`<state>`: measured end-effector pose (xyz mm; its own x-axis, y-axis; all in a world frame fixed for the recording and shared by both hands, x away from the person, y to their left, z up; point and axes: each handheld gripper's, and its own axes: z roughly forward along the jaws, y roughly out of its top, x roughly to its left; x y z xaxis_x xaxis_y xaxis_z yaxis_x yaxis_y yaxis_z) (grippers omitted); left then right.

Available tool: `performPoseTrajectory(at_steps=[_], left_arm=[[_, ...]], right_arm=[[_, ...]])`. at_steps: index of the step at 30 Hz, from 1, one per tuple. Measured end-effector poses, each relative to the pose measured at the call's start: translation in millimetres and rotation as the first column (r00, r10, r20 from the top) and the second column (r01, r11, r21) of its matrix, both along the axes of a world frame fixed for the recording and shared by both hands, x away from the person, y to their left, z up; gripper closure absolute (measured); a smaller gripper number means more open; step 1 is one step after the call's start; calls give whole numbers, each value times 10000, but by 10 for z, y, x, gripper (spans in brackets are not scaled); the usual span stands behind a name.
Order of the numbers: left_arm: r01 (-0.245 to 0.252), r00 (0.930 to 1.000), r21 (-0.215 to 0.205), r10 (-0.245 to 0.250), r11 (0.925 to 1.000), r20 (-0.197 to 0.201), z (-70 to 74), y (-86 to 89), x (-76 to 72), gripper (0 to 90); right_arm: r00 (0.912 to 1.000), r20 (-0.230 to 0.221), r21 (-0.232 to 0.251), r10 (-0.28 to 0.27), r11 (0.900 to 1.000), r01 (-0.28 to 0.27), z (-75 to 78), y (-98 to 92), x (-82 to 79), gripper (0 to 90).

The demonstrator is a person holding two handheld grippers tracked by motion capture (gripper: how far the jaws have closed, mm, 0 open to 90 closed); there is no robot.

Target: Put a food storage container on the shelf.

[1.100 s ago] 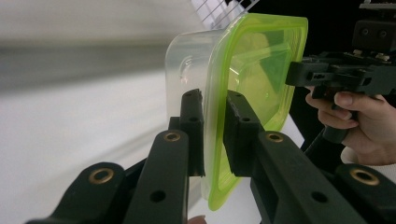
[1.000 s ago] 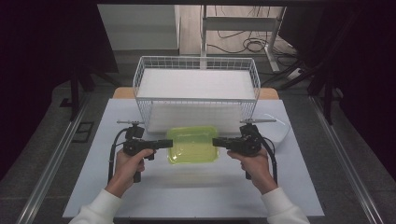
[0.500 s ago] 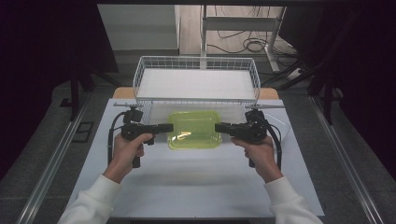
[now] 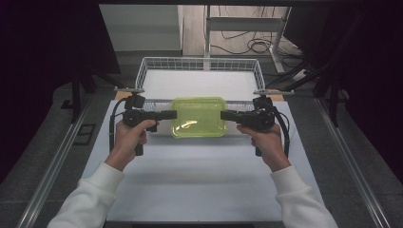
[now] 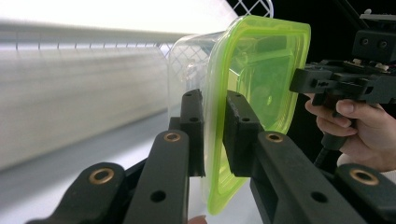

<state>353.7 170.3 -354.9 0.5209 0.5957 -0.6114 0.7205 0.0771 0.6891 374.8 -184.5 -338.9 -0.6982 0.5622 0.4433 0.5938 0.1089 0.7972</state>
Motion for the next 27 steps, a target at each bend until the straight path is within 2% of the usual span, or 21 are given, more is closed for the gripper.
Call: performPoseTrajectory(at_steps=[5, 10, 15, 20, 27], left_arm=[[-15, 9999, 151, 13, 9999, 116, 121, -8, 113, 799], [-31, 10000, 24, 30, 10000, 81, 185, 14, 226, 798], [-26, 10000, -73, 26, 10000, 20, 237, 20, 314, 798], [-120, 9998, 52, 120, 9999, 136, 364, 18, 430, 798], [-141, 9997, -5, 141, 9999, 198, 479, 45, 575, 798]], right_arm=[[9999, -109, 277, -27, 9996, 30, 63, -26, 108, 776], [9999, -154, 475, 22, 9989, -15, 137, -19, 192, 780], [9999, -135, 404, 20, 9992, -14, 214, -17, 266, 783], [9999, -172, 505, 18, 9987, -9, 305, -14, 407, 788], [9999, -131, 517, 8, 9987, -1, 421, 6, 543, 788]])
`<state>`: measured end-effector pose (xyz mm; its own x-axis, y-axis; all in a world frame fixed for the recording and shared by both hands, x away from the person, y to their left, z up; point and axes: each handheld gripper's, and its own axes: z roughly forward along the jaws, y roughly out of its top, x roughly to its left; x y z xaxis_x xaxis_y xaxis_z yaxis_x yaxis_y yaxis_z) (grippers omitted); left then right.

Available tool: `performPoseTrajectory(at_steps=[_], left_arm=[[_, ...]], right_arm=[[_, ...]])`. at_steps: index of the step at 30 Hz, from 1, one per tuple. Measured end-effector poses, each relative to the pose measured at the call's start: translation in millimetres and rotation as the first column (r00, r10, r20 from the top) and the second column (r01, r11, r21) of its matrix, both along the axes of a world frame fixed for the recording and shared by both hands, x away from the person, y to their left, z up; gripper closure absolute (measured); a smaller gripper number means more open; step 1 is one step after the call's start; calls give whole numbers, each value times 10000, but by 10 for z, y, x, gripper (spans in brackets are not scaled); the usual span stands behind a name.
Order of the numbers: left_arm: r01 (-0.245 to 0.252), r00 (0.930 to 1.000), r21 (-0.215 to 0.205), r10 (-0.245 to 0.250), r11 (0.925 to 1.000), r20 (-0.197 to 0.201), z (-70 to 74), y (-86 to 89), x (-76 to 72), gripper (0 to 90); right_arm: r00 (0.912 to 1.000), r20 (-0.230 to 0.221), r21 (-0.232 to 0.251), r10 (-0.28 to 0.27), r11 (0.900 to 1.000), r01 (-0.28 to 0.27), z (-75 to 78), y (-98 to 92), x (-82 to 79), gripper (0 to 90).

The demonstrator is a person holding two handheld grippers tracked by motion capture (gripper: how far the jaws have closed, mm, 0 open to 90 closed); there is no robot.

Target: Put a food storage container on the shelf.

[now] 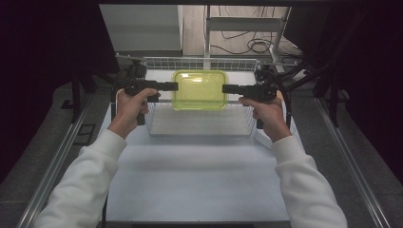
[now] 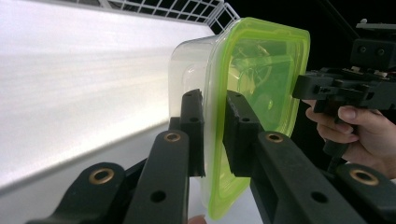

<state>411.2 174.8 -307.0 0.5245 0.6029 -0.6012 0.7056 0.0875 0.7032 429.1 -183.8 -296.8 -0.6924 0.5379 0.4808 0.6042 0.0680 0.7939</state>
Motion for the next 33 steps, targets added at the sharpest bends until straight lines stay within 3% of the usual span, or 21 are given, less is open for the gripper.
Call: performPoseTrajectory(at_steps=[5, 14, 24, 25, 28, 33], left_arm=[[-66, 9999, 124, 65, 9999, 100, 68, -2, 112, 798], [-53, 10000, -137, 54, 9999, 13, 10, 2, 308, 798], [-244, 9950, -170, 226, 9996, -968, -164, -50, 577, 798], [-299, 9939, -378, 257, 9988, -1069, -184, -41, 608, 794], [-284, 9933, -408, 236, 9988, -1132, -189, -38, 651, 790], [-410, 9893, -533, 330, 9977, -1418, -216, -38, 756, 787]], right_arm=[[10000, -92, 40, -31, 10000, 31, 52, 11, 150, 791], [9997, -188, -105, -156, 9998, 154, 77, 13, 323, 791], [9948, -888, -381, -498, 9982, 465, -57, 11, 567, 792], [9913, -1155, -333, -631, 9977, 596, -113, 10, 630, 786], [9897, -1258, -283, -685, 9975, 654, -132, 10, 659, 783], [9790, -1775, -190, -1000, 9950, 982, -181, 21, 752, 765]])
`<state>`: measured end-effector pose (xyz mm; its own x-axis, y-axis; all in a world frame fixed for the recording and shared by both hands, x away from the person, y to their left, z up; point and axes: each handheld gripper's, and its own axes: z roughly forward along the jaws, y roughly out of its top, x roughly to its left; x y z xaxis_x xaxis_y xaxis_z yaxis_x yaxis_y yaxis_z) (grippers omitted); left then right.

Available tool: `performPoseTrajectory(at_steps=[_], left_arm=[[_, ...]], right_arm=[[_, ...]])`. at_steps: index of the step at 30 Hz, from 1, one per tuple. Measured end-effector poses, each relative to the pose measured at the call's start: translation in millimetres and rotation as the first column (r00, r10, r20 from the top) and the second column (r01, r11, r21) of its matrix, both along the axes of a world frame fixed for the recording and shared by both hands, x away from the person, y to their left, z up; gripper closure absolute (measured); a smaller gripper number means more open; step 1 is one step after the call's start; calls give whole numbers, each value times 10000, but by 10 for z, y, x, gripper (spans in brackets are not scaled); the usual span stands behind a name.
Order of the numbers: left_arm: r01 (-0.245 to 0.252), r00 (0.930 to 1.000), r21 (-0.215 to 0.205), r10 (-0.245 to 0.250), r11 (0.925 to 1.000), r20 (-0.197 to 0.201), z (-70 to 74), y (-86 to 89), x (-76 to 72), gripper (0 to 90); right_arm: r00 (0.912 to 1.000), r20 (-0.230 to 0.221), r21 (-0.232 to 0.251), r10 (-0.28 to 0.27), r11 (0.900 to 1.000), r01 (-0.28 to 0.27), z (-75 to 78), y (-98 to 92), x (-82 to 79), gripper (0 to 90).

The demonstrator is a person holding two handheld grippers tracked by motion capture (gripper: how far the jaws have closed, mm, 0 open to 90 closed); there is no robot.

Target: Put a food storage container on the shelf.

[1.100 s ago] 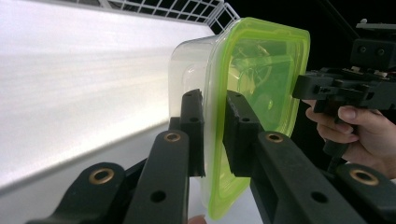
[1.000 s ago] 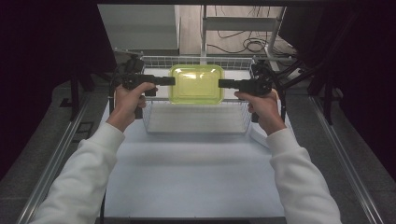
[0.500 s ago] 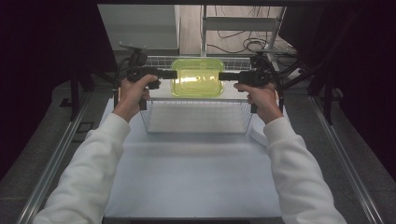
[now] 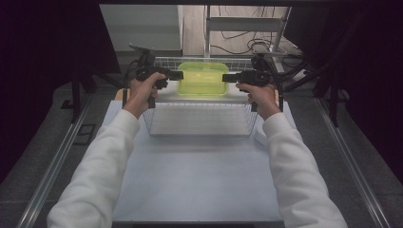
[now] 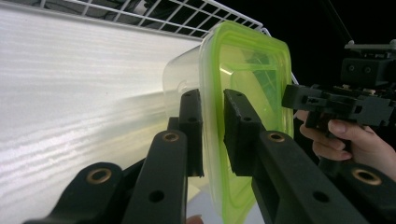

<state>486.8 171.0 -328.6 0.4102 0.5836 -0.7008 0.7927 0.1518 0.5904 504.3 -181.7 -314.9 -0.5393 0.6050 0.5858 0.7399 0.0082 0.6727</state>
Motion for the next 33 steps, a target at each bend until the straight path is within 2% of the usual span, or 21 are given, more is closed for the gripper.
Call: performPoseTrajectory(at_steps=[4, 6, 10, 19, 21, 22, 24, 25, 27, 29, 31, 33], left_arm=[[-165, 9992, -129, 160, 9998, -372, -45, 3, 101, 775], [-245, 9987, -216, 235, 9995, -448, -62, 0, 120, 772], [-373, 9969, -490, 337, 9981, -712, -119, 9, 175, 754], [-366, 9975, -648, 325, 9972, -623, -161, 13, 198, 727], [-383, 9980, -452, 359, 9982, -526, -159, 4, 195, 706], [-426, 9982, -368, 410, 9984, -432, -158, -1, 192, 637], [-546, 9985, -282, 543, 9981, -89, -150, 2, 179, 555], [-546, 9985, -282, 543, 9981, -89, -150, 2, 179, 510], [-589, 9978, -278, 597, 9979, 297, -114, 10, 150, 448], [-593, 9973, -277, 605, 9979, 427, -98, 12, 137, 423], [-697, 9941, -329, 722, 9970, 814, -51, 20, 89, 367], [-711, 9926, -193, 726, 9973, 972, -34, 25, 68, 344]], right_arm=[[9981, -489, -169, -379, 9992, 371, -18, 48, 88, 740], [9972, -587, -212, -459, 9988, 448, -21, 56, 107, 736], [9921, -1055, 42, -681, 9976, 689, -77, 64, 196, 718], [9895, -1161, 275, -855, 9956, 892, -109, 62, 210, 703], [9896, -1154, 293, -861, 9955, 901, -109, 62, 209, 701], [9893, -1118, 293, -937, 9948, 975, -113, 63, 204, 653], [9890, -987, 305, -1104, 9930, 1139, -111, 58, 201, 566], [9886, -972, 434, -1150, 9919, 1196, -105, 56, 196, 514], [9881, -860, 446, -1278, 9902, 1320, -80, 59, 176, 434], [9877, -746, 389, -1377, 9893, 1409, -62, 64, 158, 408], [9839, -245, 146, -1772, 9840, 1775, 7, 64, 80, 355], [9836, -127, 141, -1801, 9835, 1803, 26, 63, 60, 341]])
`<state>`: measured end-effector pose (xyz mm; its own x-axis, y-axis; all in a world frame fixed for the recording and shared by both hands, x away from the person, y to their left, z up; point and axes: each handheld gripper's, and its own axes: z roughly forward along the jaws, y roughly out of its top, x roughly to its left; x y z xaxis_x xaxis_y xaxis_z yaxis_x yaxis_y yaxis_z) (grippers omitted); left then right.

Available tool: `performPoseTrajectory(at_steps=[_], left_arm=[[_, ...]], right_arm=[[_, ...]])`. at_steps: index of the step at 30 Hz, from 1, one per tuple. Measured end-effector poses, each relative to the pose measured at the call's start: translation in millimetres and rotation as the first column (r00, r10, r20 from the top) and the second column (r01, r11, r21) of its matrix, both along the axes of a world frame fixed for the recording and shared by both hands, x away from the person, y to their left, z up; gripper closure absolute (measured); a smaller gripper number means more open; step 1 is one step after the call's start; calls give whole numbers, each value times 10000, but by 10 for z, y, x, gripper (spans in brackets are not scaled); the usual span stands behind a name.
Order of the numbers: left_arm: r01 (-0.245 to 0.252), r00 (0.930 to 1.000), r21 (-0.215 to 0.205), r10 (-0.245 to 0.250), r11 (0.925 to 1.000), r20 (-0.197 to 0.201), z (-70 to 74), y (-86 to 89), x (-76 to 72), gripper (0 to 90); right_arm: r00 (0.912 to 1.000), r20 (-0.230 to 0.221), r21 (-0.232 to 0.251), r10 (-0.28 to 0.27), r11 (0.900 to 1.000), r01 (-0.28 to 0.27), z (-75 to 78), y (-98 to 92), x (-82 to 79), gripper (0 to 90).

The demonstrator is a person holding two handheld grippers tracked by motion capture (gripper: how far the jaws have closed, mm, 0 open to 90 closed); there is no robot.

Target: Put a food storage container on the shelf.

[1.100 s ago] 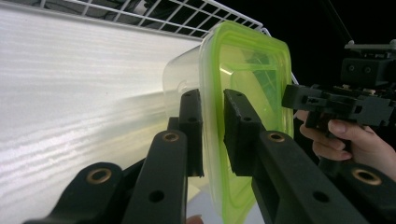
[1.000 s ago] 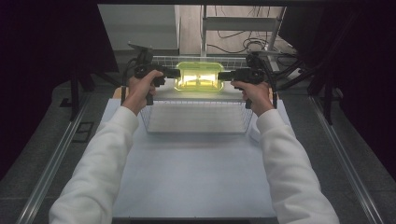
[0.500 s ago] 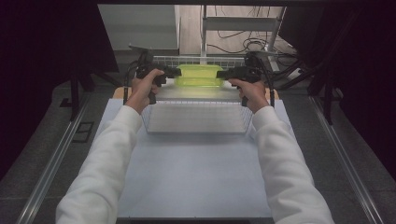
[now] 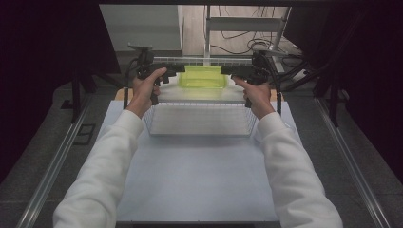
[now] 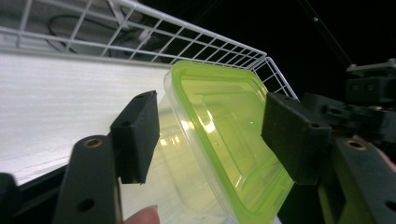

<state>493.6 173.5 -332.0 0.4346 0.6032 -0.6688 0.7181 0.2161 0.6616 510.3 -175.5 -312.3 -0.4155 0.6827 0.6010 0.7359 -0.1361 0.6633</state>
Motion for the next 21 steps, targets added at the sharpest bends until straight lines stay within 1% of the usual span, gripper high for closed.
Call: performPoseTrajectory(at_steps=[1, 2, 3, 4, 5, 6, 7, 8, 9, 10, 11, 12, 13, 14, 15, 16, 17, 18, 19, 20, 21], left_arm=[[-65, 9998, 207, 61, 9998, 198, 19, 3, -28, 344], [-164, 9983, 542, 133, 9984, 576, 65, 10, -94, 335], [-162, 9972, 614, 116, 9980, 745, 88, 23, -130, 329], [-162, 9972, 614, 116, 9980, 745, 88, 23, -130, 324], [-227, 9950, 701, 157, 9973, 988, 136, 50, -209, 317], [-227, 9950, 701, 157, 9973, 988, 136, 50, -209, 313], [-260, 9940, 757, 177, 9968, 1083, 157, 66, -254, 313], [-308, 9927, 909, 199, 9954, 1188, 177, 91, -318, 307], [-342, 9919, 911, 227, 9953, 1247, 185, 101, -359, 300], [-295, 9909, 1024, 155, 9943, 1340, 191, 118, -417, 298], [-282, 9894, 1182, 109, 9926, 1445, 192, 130, -480, 295], [-343, 9878, 1351, 130, 9902, 1555, 188, 137, -547, 295], [-330, 9845, 1726, 23, 9844, 1751, 167, 154, -684, 293], [-328, 9827, 1864, -24, 9819, 1854, 152, 159, -753, 292], [-328, 9827, 1864, -24, 9819, 1854, 152, 159, -753, 291], [-318, 9805, 2043, -92, 9784, 1965, 133, 165, -820, 291], [-286, 9791, 2118, -153, 9769, 2028, 101, 165, -893, 292], [-208, 9797, 2142, -229, 9766, 1993, 69, 167, -941, 291], [-136, 9800, 2128, -292, 9770, 1967, 38, 168, -991, 289], [-8, 9801, 2194, -428, 9756, 1938, -16, 160, -1081, 288], [56, 9799, 2265, -505, 9740, 1928, -51, 154, -1132, 287]], right_arm=[[9999, 160, -23, -1, 10000, 1, 27, -2, -28, 330], [9985, 546, -188, 34, 9998, -24, 87, -6, -96, 307], [9974, 723, -346, 45, 9994, -20, 122, -11, -134, 291], [9974, 723, -346, 45, 9994, -20, 122, -11, -134, 291], [9935, 1137, -729, 41, 9973, 43, 185, -40, -221, 285], [9935, 1137, -729, 41, 9973, 43, 185, -40, -221, 285], [9918, 1275, -846, 72, 9964, 36, 201, -55, -250, 285], [9900, 1405, -992, 159, 9951, -19, 221, -77, -289, 285], [9849, 1677, -1204, 432, 9925, -231, 249, -117, -370, 284], [9821, 1788, -1336, 602, 9904, -364, 261, -139, -414, 281], [9788, 1889, -1464, 794, 9879, -519, 270, -159, -461, 275], [9788, 1889, -1464, 794, 9879, -519, 270, -159, -461, 275], [9702, 2102, -1758, 1202, 9809, -834, 274, -207, -570, 263], [9675, 2171, -1798, 1293, 9795, -906, 272, -226, -611, 258], [9640, 2232, -1815, 1443, 9779, -1043, 264, -254, -667, 252], [9640, 2232, -1815, 1443, 9779, -1043, 264, -254, -667, 252], [9611, 2252, -1818, 1601, 9760, -1200, 252, -284, -723, 246], [9591, 2249, -1851, 1720, 9739, -1313, 227, -322, -795, 241], [9554, 2231, -1824, 1936, 9711, -1542, 158, -398, -902, 234], [9551, 2205, -1790, 1977, 9708, -1596, 128, -429, -942, 233], [9535, 2241, -1803, 2014, 9701, -1625, 83, -471, -998, 233]])
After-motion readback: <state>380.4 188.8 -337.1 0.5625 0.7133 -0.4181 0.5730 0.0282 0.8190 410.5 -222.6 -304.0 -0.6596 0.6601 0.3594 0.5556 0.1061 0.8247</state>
